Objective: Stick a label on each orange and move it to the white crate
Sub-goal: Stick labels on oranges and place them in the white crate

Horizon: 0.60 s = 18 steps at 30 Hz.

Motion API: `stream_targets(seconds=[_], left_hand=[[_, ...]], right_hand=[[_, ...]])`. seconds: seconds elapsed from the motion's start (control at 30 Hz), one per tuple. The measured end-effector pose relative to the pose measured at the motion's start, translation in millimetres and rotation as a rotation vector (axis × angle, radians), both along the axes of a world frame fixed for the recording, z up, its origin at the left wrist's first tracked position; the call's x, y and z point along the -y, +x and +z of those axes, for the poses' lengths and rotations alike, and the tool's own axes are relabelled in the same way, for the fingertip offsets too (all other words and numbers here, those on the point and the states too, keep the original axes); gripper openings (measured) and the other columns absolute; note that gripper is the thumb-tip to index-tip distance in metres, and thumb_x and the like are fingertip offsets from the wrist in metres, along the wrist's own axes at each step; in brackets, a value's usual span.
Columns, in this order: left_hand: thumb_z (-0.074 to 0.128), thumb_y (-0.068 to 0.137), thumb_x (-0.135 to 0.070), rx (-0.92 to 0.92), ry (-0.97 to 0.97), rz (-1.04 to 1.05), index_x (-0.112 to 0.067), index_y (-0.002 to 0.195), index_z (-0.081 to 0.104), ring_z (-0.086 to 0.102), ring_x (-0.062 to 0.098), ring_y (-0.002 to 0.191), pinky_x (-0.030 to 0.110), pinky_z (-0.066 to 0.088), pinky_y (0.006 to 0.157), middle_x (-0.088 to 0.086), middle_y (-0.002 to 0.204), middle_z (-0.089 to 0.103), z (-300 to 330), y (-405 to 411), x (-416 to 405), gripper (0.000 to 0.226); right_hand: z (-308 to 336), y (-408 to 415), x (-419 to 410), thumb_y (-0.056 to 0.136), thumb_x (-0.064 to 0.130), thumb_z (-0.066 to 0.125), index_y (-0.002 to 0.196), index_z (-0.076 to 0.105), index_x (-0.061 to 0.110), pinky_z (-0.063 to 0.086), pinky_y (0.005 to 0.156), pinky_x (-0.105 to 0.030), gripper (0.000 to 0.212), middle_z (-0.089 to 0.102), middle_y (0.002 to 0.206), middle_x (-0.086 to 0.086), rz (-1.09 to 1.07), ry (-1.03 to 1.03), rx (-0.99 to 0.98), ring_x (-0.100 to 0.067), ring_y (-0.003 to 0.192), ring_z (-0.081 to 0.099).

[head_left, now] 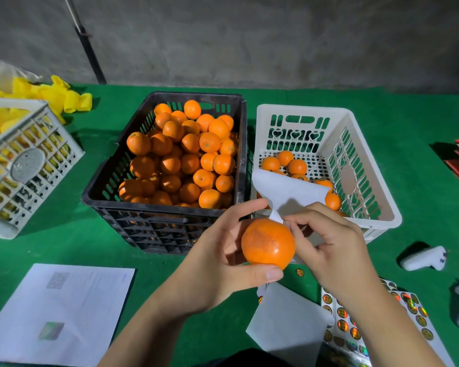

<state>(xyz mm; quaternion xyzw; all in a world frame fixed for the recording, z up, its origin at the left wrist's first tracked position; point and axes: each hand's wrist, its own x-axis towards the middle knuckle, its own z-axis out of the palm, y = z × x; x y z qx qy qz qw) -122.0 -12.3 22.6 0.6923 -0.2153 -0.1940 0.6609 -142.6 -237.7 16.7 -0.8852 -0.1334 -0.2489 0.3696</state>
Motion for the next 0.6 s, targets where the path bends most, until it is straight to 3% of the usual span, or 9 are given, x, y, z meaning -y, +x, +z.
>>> stream_targets(seconds=[0.1,0.27,0.43,0.6], left_hand=[[0.092,0.079,-0.024,-0.003,-0.015,-0.006,-0.049,0.15,0.046,0.068,0.021,0.126,0.033,0.058,0.101,-0.007,0.142,0.064,-0.4,-0.9,0.5,0.088],[0.092,0.08,-0.026,0.01,-0.02,0.006,-0.047,0.151,0.046,0.067,0.024,0.126,0.041,0.058,0.103,-0.003,0.143,0.064,-2.0,-2.1,4.2,0.087],[0.09,0.082,-0.027,0.009,-0.016,-0.007,-0.049,0.15,0.045,0.069,0.023,0.124,0.033,0.058,0.099,-0.005,0.142,0.064,-2.1,-2.2,5.8,0.085],[0.09,0.082,-0.029,0.017,0.003,0.0,-0.054,0.147,0.045,0.069,0.019,0.122,0.026,0.057,0.097,-0.008,0.139,0.066,-1.4,-1.9,6.6,0.083]], right_hand=[[0.4,0.2,-0.7,0.091,0.005,0.072,0.09,0.076,0.009,0.05,0.07,-0.027,0.006,0.068,0.086,0.003,0.004,0.088,-0.047,-0.013,0.081,0.062],[2.9,0.0,-5.4,0.091,0.003,0.072,0.085,0.075,0.017,0.053,0.073,-0.027,0.016,0.07,0.079,0.001,-0.03,0.415,-0.257,-0.018,0.078,0.064],[6.7,-1.4,-7.7,0.094,-0.001,0.069,0.081,0.076,0.02,0.047,0.067,-0.011,0.025,0.07,0.074,0.002,-0.062,0.503,-0.324,-0.002,0.069,0.06],[7.9,1.7,-7.3,0.096,0.004,0.068,0.078,0.076,0.02,0.048,0.067,-0.016,0.026,0.071,0.076,-0.006,-0.138,0.638,-0.369,-0.009,0.07,0.06]])
